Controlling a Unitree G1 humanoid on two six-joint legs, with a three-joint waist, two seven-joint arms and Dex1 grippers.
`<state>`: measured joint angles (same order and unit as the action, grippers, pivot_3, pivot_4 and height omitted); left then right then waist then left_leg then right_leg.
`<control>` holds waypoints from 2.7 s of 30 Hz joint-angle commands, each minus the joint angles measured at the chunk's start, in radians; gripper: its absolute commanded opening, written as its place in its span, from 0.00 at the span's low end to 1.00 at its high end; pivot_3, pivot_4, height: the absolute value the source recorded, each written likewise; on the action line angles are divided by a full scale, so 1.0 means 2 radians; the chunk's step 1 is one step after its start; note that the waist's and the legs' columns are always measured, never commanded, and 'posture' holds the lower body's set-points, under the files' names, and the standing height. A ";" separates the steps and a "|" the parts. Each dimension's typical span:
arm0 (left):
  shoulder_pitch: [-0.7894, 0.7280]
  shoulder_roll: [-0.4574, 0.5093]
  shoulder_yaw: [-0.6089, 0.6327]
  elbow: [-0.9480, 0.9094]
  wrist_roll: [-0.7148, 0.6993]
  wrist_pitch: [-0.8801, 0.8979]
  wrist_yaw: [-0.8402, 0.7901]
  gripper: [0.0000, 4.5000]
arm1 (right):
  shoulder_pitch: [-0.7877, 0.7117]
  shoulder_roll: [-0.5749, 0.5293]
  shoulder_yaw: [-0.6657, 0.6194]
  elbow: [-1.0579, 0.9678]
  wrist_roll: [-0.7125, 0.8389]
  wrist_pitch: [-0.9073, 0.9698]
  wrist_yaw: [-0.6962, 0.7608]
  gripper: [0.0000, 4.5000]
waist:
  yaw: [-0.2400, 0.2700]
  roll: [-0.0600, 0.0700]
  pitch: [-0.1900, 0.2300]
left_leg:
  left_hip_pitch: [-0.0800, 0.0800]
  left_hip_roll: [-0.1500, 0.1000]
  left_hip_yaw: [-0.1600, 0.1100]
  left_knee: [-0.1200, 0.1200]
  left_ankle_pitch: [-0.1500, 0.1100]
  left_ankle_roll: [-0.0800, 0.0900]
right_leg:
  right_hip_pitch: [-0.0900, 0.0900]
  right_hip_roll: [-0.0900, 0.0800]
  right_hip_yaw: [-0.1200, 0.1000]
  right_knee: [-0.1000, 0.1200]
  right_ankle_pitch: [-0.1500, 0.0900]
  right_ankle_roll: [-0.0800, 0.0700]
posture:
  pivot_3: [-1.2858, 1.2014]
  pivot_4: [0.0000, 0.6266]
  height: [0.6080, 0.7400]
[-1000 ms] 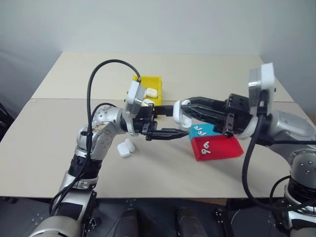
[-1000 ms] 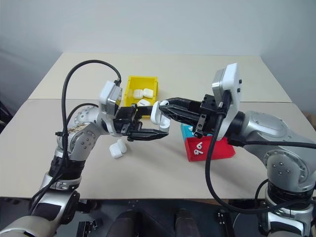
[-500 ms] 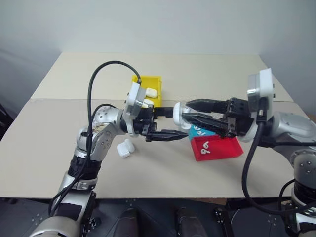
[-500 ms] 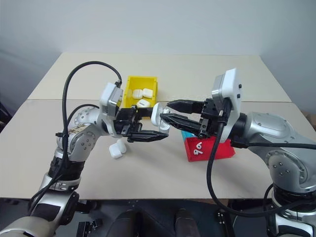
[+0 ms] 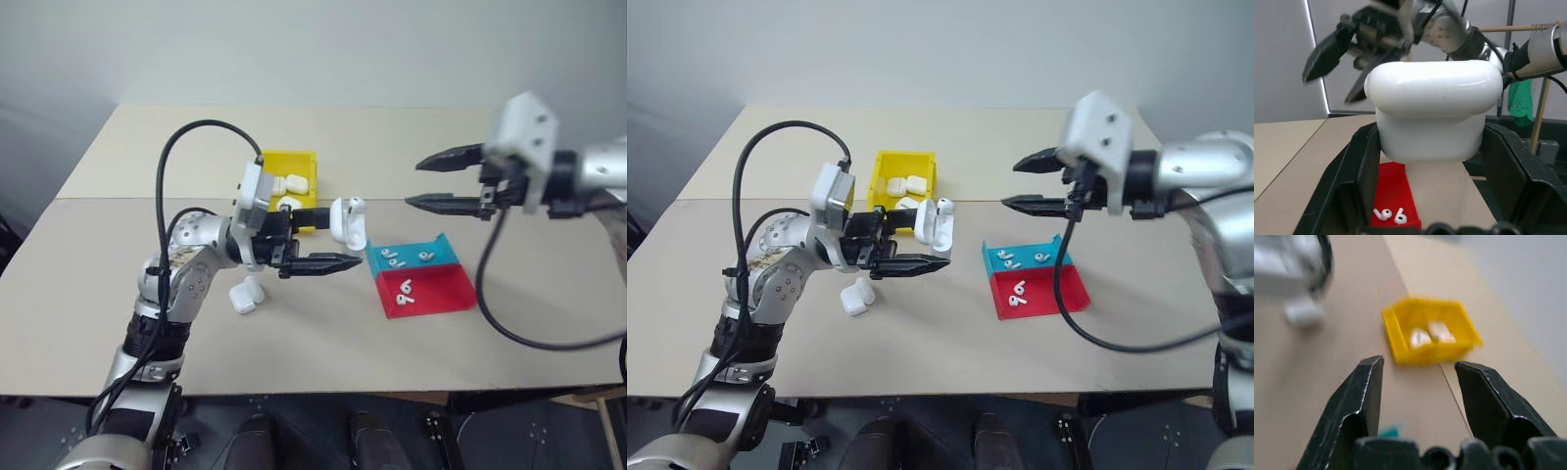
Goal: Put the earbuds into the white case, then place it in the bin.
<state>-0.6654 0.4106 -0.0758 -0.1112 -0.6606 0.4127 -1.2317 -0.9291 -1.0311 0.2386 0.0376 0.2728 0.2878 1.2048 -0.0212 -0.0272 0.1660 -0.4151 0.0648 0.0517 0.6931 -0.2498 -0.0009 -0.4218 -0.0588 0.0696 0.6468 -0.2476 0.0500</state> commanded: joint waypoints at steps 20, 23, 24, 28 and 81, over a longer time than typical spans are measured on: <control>0.050 0.011 0.023 -0.087 -0.012 -0.004 0.065 0.61 | -0.226 0.164 0.147 0.573 -0.318 -0.447 0.090 0.62 | 0.001 0.001 0.001 | 0.000 0.000 0.001 0.000 0.000 0.000 | -0.001 0.000 0.000 -0.001 0.000 0.000 | 0.52 0.24 1.00; 0.054 0.013 0.022 -0.093 -0.010 -0.004 0.071 0.61 | -0.238 0.161 0.101 0.564 -0.275 -0.430 0.119 0.62 | 0.001 0.002 0.001 | 0.000 0.000 0.001 0.000 0.000 0.000 | -0.001 0.000 0.000 -0.001 0.000 0.000 | 0.52 0.24 1.00; 0.055 0.013 0.023 -0.095 -0.012 -0.003 0.073 0.61 | -0.239 0.160 0.085 0.556 -0.258 -0.416 0.131 0.62 | 0.001 0.002 0.001 | 0.000 0.000 0.001 0.000 0.000 0.000 | -0.001 0.000 0.000 0.000 0.000 0.000 | 0.52 0.24 1.00; 0.052 0.015 0.023 -0.091 -0.017 0.001 0.068 0.61 | -0.220 0.134 0.028 0.487 -0.181 -0.361 0.198 0.62 | 0.003 0.003 0.002 | 0.000 0.000 0.001 0.000 0.000 0.000 | -0.001 0.000 0.000 0.000 0.000 0.000 | 0.52 0.24 1.00; 0.005 -0.003 0.002 -0.034 -0.005 -0.003 0.025 0.61 | 0.058 0.089 -0.156 -0.231 0.223 0.242 -0.070 0.00 | 0.005 0.003 0.002 | -0.001 0.000 0.000 0.000 0.000 0.000 | 0.000 0.000 0.000 0.000 0.000 0.000 | 0.52 0.24 1.00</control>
<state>-0.6427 0.4063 -0.0764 -0.1592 -0.6691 0.4183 -1.1827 -0.8109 -0.8384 -0.0549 -0.3901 0.7095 0.7959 1.0623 -0.0118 -0.0220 0.1690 -0.4162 0.0651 0.0517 0.6935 -0.2498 -0.0013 -0.4224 -0.0593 0.0697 0.6467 -0.2476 0.0501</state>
